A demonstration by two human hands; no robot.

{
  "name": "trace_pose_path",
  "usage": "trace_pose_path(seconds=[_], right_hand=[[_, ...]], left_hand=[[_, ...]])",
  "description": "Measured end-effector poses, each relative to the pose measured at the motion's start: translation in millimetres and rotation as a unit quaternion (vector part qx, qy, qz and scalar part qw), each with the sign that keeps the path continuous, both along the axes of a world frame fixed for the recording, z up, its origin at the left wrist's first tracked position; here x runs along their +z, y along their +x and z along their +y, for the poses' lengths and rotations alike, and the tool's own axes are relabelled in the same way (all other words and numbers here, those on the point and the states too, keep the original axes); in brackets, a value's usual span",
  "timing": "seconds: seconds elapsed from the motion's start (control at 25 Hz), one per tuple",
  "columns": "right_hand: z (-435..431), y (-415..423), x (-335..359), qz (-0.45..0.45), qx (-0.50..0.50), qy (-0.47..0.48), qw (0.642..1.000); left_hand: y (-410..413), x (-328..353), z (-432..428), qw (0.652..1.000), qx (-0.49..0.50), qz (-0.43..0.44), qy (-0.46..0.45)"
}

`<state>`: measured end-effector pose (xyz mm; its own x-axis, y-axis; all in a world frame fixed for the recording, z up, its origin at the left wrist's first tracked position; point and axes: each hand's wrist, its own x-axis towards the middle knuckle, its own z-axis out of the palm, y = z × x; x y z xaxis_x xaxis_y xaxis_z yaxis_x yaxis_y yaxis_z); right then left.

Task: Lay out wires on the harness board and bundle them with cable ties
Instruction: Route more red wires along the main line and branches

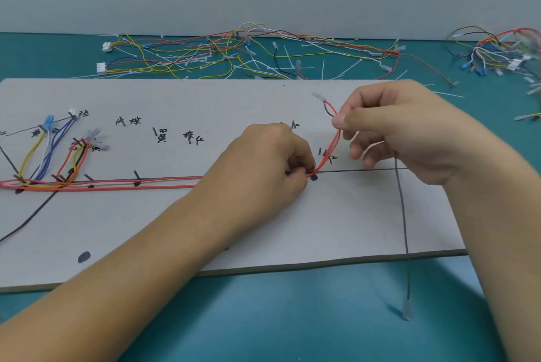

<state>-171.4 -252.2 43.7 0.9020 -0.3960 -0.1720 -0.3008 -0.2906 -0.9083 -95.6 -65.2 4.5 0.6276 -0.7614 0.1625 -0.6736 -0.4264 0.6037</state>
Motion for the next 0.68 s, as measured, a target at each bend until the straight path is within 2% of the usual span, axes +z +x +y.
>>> trace_pose_path(seconds=[0.12,0.28,0.36,0.52,0.68], right_hand=[[1.2,7.7,1.6,-0.002,-0.012,0.049,0.999],[-0.8,22.9,9.3,-0.023,-0.095,0.115,0.988],[0.5,34.3,10.9,-0.026,-0.106,0.126,0.986],[2.6,57.5,7.4,-0.022,-0.118,0.062,0.991],[4.5,74.5,0.0,-0.021,-0.087,-0.003,0.996]], left_hand=[[0.1,-0.6,-0.3,1.000,-0.002,-0.002,-0.001],[0.5,-1.4,-0.8,1.000,0.001,-0.005,-0.006],[1.3,-1.9,-1.1,1.000,0.000,-0.010,-0.005],[0.8,-2.2,-1.6,1.000,-0.003,-0.014,-0.010],[1.5,-2.9,-1.9,1.000,-0.002,-0.017,-0.015]])
